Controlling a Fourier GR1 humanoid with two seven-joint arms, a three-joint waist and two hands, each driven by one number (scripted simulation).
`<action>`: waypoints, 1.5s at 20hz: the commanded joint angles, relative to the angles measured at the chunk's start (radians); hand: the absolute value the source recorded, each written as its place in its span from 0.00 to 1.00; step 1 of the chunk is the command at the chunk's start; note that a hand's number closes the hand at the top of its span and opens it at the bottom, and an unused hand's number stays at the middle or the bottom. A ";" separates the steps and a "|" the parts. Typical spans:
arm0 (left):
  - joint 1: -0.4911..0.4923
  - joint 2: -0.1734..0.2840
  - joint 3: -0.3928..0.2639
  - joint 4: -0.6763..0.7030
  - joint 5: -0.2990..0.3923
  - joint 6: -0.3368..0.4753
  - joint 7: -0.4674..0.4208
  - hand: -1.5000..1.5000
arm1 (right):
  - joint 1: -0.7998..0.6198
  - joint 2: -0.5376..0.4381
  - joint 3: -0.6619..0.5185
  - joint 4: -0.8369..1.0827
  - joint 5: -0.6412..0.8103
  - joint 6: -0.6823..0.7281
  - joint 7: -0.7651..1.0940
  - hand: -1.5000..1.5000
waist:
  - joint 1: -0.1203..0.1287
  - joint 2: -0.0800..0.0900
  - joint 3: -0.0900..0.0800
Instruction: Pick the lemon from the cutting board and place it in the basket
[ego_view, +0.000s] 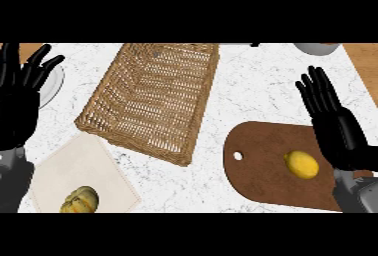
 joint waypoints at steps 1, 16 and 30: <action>0.072 0.012 -0.031 -0.014 -0.056 -0.011 -0.007 0.50 | 0.002 -0.011 0.043 -0.004 -0.041 0.163 -0.014 1.00 | 0.000 -0.010 -0.022; 0.139 0.113 -0.117 0.094 -0.237 -0.012 0.095 0.50 | 0.164 -0.154 0.325 -0.466 0.094 0.451 0.015 0.00 | -0.040 -0.024 -0.024; 0.045 0.066 -0.156 0.124 -0.274 0.005 0.134 0.50 | -0.310 -0.712 0.126 -0.459 0.350 0.911 0.194 0.00 | -0.003 -0.007 -0.025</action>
